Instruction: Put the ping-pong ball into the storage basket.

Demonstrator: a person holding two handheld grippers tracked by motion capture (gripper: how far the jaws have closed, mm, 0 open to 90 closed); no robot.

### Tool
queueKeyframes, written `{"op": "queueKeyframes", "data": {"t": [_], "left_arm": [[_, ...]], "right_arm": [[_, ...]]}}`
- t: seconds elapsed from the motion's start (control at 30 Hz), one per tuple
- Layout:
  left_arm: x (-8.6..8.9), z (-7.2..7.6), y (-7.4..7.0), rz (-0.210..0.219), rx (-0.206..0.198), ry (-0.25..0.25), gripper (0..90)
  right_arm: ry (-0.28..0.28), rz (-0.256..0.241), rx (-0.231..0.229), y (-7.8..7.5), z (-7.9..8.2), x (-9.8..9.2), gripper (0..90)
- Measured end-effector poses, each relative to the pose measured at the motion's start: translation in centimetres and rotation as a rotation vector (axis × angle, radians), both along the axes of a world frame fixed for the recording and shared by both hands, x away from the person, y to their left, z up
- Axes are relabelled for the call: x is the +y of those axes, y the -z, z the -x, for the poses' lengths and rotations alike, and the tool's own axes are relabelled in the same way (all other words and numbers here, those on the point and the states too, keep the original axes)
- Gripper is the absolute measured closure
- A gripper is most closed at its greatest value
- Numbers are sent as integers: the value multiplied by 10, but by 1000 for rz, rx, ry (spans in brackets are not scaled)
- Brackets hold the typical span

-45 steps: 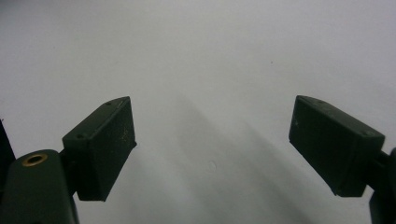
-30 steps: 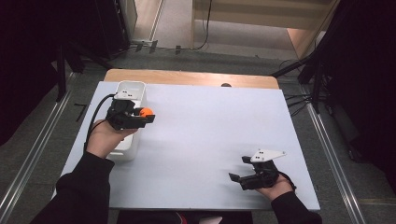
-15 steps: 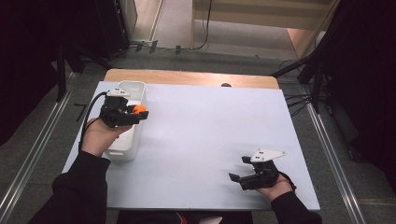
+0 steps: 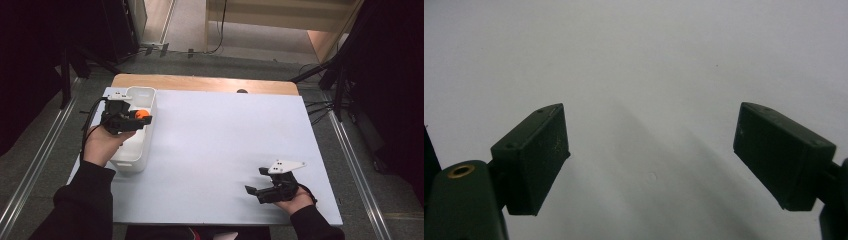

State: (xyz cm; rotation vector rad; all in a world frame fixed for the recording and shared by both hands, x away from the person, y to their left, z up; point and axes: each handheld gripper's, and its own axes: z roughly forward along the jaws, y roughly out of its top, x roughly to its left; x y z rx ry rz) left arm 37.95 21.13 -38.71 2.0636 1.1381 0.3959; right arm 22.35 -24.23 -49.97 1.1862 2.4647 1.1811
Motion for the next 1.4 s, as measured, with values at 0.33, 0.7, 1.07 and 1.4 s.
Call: {"op": "queueKeyframes", "data": {"t": [0.33,0.7,1.07,1.4], "left_arm": [[9,-5,2,6,-2,-78,509],[9,-13,11,-37,-5,-135,508],[12,-21,20,-28,17,-174,508],[14,-26,27,-37,45,-194,507]], "right_arm": [[-3,1,1,0,0,0,133],[-2,1,1,0,0,0,133],[-3,5,1,0,0,1,133],[-7,5,0,0,0,1,133]]}}
